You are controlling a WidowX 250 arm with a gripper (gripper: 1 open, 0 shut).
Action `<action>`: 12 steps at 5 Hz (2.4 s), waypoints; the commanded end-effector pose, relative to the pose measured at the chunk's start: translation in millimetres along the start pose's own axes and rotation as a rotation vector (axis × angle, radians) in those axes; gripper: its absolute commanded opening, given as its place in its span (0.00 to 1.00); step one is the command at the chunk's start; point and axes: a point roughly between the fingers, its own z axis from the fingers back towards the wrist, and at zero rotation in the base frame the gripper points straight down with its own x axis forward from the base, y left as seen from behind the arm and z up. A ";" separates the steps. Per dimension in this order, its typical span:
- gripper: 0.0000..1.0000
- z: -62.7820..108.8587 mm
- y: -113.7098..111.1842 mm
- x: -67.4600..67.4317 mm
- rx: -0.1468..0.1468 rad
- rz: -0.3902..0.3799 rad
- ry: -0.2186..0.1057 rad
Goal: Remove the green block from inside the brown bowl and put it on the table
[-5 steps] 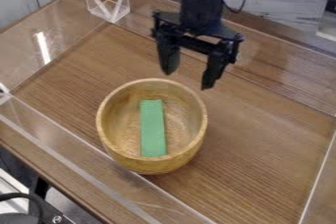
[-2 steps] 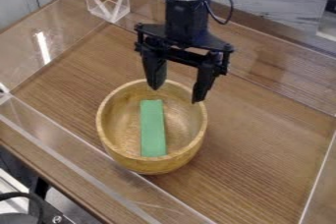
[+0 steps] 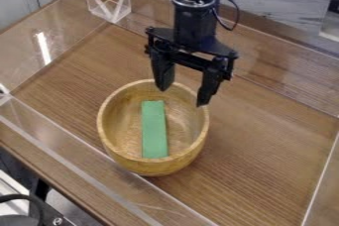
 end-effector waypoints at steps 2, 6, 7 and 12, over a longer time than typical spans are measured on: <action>1.00 -1.1 -8.3 9.3 -0.015 0.096 -0.055; 1.00 -3.5 -9.9 0.4 -0.019 0.092 -0.040; 1.00 -4.5 -13.1 -13.0 -0.024 0.113 -0.036; 1.00 -5.1 0.0 -38.9 -0.062 0.136 -0.035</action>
